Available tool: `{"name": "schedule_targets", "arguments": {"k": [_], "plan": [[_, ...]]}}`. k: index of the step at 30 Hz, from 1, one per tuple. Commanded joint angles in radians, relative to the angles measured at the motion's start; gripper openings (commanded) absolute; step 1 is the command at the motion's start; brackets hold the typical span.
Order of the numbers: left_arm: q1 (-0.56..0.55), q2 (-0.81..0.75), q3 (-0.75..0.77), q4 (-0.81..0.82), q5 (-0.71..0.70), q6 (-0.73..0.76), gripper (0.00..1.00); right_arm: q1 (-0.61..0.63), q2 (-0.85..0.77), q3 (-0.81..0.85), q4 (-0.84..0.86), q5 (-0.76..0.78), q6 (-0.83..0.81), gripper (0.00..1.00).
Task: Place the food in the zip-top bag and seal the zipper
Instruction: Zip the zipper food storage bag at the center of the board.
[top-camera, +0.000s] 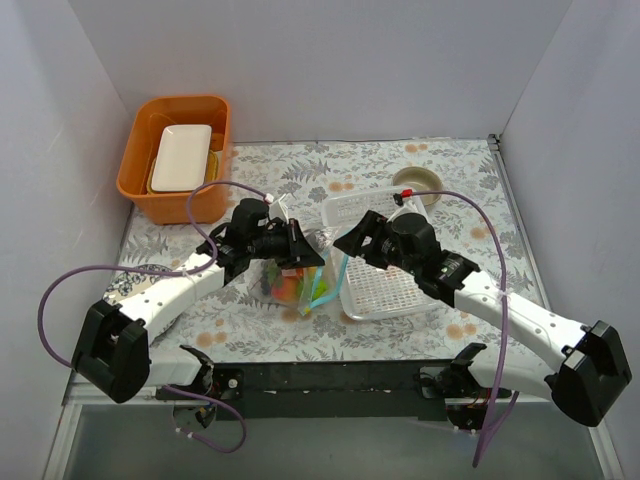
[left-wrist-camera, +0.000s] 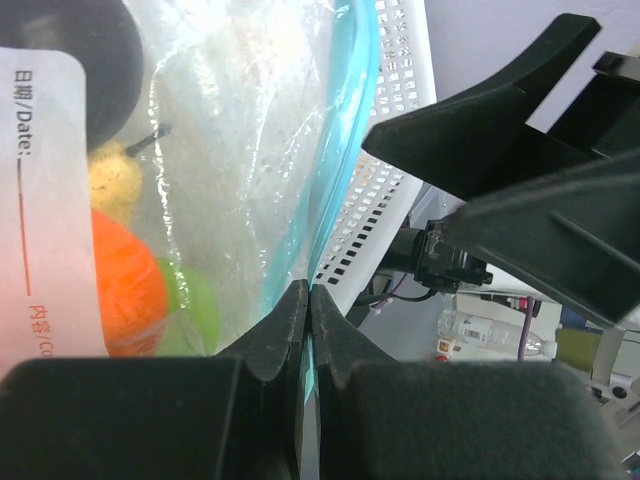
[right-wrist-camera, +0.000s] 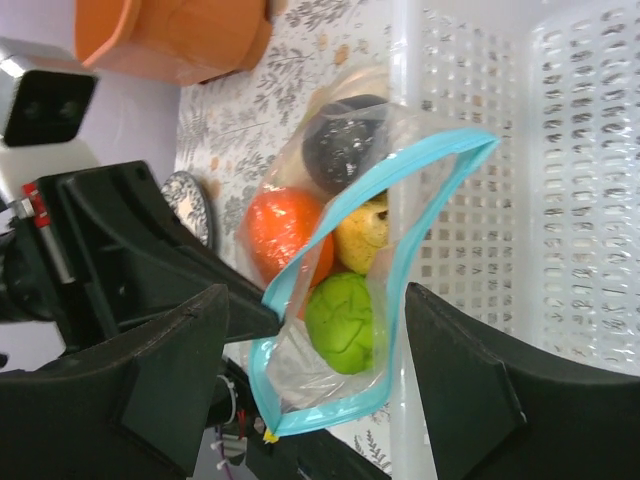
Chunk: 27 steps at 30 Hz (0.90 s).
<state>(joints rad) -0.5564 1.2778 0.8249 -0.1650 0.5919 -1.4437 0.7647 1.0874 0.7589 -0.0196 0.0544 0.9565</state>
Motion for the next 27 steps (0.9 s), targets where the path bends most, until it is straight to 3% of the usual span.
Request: {"name": "schedule_targets", "arguments": {"k": [1,7,16,19,20,25,27], "plan": [[-0.008,0.000,0.051,-0.011,0.011,0.023,0.00,-0.011,0.043,0.080,-0.091,0.087,0.024,0.79],[-0.025,0.015,0.057,-0.016,0.040,0.052,0.00,-0.019,0.057,0.063,-0.025,0.073,0.036,0.79],[-0.034,0.041,0.097,-0.110,0.051,0.129,0.00,-0.036,0.137,0.126,-0.088,0.003,0.021,0.76],[-0.037,0.045,0.109,-0.119,0.052,0.135,0.03,-0.036,0.144,0.115,-0.074,-0.019,0.028,0.65],[-0.036,0.045,0.112,-0.125,0.051,0.137,0.05,-0.036,0.149,0.115,-0.072,-0.024,0.028,0.55],[-0.037,0.035,0.131,-0.140,0.060,0.146,0.16,-0.036,0.155,0.119,-0.092,-0.037,0.025,0.39],[-0.037,0.022,0.140,-0.140,0.057,0.140,0.18,-0.036,0.154,0.119,-0.103,-0.031,0.027,0.27]]}}
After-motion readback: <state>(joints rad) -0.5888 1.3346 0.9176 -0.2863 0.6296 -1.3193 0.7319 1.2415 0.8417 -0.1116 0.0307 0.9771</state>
